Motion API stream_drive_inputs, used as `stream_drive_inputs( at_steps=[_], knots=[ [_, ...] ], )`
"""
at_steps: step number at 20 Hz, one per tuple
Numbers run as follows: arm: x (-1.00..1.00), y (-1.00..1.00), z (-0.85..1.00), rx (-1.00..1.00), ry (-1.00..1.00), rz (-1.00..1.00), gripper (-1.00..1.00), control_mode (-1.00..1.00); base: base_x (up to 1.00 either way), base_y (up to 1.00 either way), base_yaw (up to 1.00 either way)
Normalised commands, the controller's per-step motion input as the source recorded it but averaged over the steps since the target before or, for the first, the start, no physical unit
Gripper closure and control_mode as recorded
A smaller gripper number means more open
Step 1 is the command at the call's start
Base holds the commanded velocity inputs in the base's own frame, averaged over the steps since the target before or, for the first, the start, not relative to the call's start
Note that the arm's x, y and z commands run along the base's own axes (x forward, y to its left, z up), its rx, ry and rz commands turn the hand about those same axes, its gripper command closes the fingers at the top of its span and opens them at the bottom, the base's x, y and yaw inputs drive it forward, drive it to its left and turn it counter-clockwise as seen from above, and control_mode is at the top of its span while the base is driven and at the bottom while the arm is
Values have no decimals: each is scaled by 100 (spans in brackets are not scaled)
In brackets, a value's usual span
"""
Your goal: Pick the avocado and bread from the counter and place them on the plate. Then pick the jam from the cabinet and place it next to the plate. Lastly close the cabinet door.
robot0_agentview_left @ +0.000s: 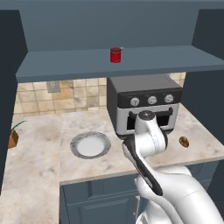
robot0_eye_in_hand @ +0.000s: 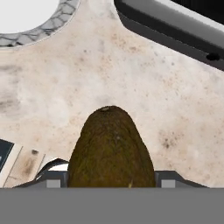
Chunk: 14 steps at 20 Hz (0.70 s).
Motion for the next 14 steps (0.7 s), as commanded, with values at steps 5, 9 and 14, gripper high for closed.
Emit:
stream_drive_inputs(
  at_steps=[5, 9, 14],
  knots=[
    [0, 71, 6, -14, 0, 14, 100, -100, 0, 0, 0],
    [4, 66, 10, -3, 0, 17, 100, -100, 0, 0, 0],
    [17, 58, 12, 0, 4, 17, 100, -100, 0, 0, 0]
  ],
)
